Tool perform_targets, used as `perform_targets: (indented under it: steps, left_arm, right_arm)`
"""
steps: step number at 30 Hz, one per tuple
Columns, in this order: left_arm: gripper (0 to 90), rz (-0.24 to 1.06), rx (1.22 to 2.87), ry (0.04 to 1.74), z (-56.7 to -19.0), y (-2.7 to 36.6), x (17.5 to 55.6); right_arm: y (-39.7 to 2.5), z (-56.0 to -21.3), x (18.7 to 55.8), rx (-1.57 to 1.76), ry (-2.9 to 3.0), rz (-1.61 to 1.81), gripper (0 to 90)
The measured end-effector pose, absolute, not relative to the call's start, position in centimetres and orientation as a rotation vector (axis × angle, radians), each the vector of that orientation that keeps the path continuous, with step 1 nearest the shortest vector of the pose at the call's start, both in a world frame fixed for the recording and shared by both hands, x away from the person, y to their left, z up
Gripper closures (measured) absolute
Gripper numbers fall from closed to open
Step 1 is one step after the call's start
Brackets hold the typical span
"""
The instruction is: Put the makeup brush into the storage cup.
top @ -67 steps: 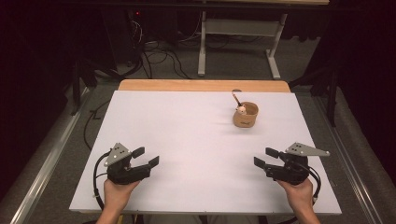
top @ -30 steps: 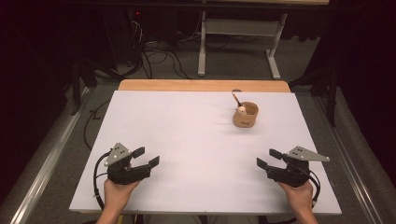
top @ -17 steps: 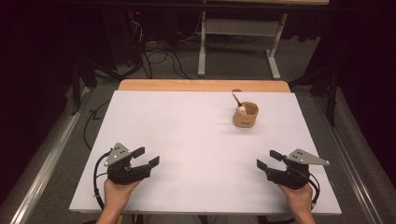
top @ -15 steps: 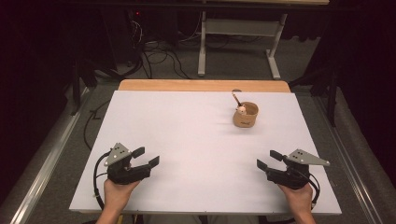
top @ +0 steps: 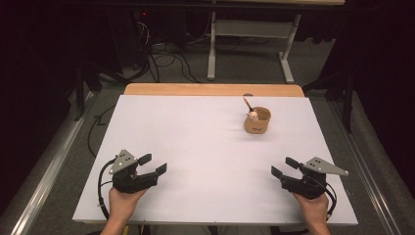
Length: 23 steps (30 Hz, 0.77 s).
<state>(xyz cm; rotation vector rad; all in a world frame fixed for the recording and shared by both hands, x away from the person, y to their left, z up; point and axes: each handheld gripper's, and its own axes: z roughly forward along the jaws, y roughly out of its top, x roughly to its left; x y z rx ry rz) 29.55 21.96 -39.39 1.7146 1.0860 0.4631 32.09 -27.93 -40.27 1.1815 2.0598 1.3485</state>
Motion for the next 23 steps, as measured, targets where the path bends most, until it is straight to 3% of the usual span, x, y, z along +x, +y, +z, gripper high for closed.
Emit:
perform_targets:
  steps: [23]
  left_arm:
    - [30.7, 0.466, 1.716, 1.086, -39.40, 21.96, 29.60]
  right_arm:
    - [-27.87, -40.38, 32.19, 1.178, 2.063, 1.350, 32.2]
